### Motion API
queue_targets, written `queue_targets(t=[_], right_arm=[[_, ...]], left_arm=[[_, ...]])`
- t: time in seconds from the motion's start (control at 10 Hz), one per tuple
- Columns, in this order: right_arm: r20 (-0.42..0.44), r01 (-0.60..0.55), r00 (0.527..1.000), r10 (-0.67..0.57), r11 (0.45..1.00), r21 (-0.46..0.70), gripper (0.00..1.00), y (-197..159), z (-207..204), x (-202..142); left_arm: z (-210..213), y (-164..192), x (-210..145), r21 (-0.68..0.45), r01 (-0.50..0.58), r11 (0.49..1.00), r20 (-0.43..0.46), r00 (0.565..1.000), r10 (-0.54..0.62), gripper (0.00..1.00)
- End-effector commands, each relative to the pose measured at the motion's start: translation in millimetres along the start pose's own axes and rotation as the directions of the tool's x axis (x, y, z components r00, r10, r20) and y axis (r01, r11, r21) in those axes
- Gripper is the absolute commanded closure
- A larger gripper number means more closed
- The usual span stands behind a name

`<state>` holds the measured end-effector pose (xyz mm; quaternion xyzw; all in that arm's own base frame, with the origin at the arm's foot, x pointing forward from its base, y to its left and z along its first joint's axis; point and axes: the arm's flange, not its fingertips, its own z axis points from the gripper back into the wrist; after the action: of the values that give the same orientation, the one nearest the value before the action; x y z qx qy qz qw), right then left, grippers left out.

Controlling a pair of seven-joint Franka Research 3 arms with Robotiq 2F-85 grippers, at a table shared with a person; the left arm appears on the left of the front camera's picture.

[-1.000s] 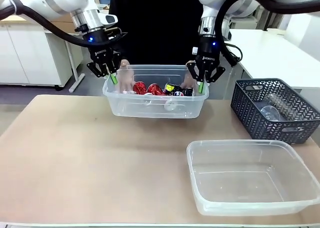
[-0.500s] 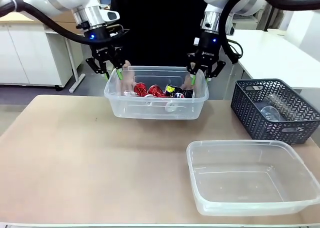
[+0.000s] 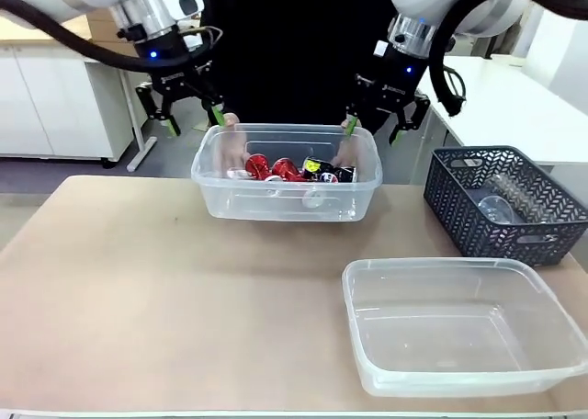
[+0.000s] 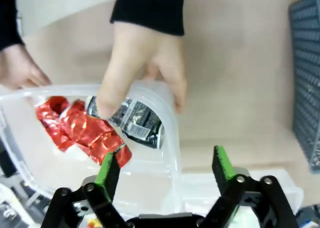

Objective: Sort the waste into each basket.
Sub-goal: Release the Organizing box you were holding.

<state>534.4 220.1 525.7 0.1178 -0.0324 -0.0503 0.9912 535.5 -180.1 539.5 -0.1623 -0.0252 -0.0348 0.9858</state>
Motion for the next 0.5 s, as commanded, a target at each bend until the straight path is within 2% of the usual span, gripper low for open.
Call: queue_targets(t=[0.0,0.1,0.2,0.4], right_arm=[[0.013,-0.061,0.998,0.061,0.997,0.044,0.00,-18.2,-2.5,-23.3],[-0.025,-0.037,0.999,0.038,0.999,0.036,0.00,-18.2,-5.8,-21.0],[0.016,-0.015,1.000,0.015,1.000,0.003,0.00,-3.7,4.9,-11.6],[0.016,-0.015,1.000,0.015,1.000,0.003,0.00,-3.7,4.9,-11.6]], left_arm=[[-12.2,0.4,-23.7,0.050,0.000,0.999,0.091,0.996,-0.004,0.00],[-16.8,0.0,-20.3,0.057,-0.020,0.998,0.055,0.998,0.017,0.00],[1.4,-0.8,-10.2,0.014,0.009,1.000,0.044,0.999,-0.009,0.00],[1.4,-0.8,-10.2,0.014,0.009,1.000,0.044,0.999,-0.009,0.00]])
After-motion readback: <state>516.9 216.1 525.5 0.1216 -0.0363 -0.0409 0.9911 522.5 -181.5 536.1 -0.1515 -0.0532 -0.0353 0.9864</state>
